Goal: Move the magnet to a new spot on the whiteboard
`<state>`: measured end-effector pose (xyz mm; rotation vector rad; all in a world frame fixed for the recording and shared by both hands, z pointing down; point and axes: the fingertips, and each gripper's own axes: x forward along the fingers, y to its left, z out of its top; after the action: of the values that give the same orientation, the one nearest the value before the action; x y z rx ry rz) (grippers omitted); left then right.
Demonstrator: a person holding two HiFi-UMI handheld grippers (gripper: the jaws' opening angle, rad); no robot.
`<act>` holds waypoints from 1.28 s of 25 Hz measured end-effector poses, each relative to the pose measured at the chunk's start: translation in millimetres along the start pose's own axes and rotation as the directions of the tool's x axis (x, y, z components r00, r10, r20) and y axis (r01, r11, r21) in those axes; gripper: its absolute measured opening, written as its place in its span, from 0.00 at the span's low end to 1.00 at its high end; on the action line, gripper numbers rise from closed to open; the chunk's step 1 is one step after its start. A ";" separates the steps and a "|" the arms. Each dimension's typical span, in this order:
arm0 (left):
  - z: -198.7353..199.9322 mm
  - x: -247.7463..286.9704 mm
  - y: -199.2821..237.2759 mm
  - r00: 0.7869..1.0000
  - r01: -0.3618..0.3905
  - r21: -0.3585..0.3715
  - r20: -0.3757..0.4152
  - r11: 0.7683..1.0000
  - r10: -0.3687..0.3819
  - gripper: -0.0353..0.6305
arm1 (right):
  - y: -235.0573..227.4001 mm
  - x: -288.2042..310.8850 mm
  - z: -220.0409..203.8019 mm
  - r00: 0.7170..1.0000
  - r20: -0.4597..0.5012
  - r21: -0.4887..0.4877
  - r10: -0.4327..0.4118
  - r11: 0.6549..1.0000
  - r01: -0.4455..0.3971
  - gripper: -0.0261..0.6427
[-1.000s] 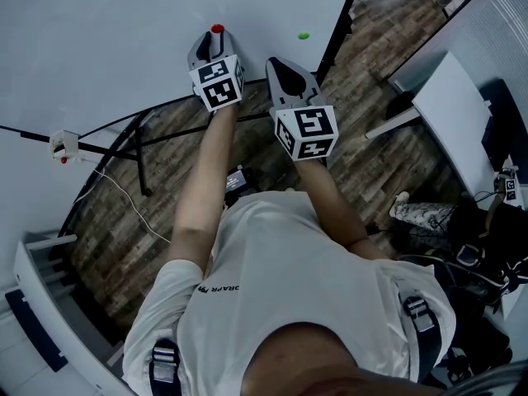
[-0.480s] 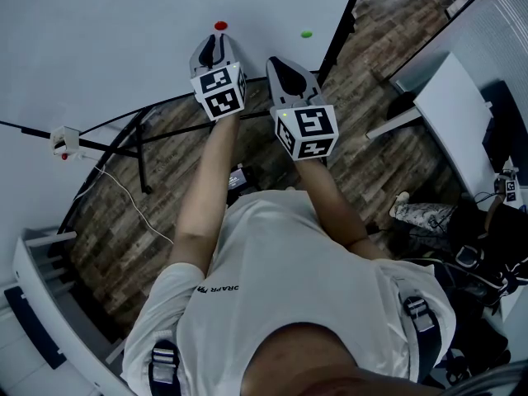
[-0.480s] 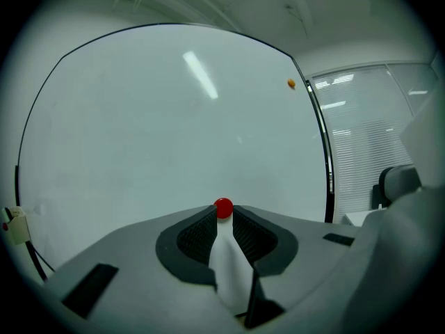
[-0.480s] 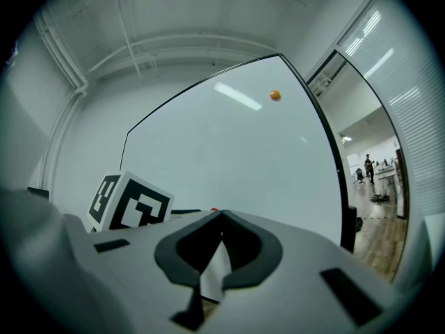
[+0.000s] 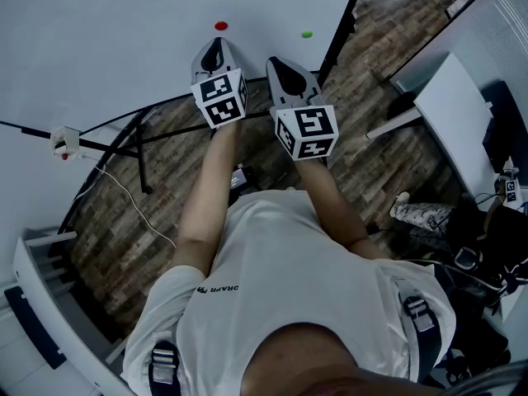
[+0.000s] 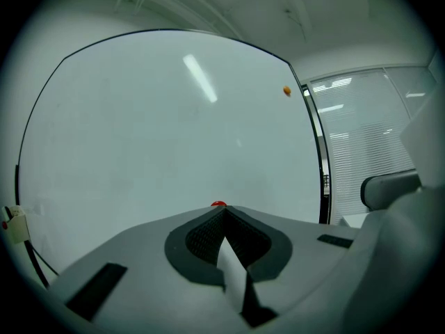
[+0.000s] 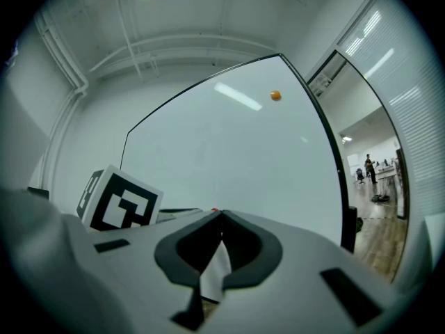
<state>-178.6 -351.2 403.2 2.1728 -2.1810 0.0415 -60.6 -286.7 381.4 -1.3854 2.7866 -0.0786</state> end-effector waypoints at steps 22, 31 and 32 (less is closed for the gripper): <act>-4.6 -38.3 -13.1 1.000 0.013 -0.008 0.015 1.000 -0.013 0.06 | 0.3 0.6 -1.0 1.000 0.001 0.000 0.012 1.000 -0.012 0.06; 4.3 -50.1 -18.6 0.999 0.014 -0.015 0.041 1.000 -0.013 0.06 | -0.5 -1.0 0.1 1.000 0.005 0.002 0.011 1.000 -0.011 0.06; 4.5 -51.6 -18.7 0.999 0.013 -0.017 0.042 1.000 -0.013 0.06 | -0.4 -1.2 0.4 1.000 0.006 0.002 0.011 1.000 -0.011 0.06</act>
<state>-159.9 -300.1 394.9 2.1983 -2.1805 -0.0235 -59.5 -286.0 381.0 -1.3679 2.7880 -0.0769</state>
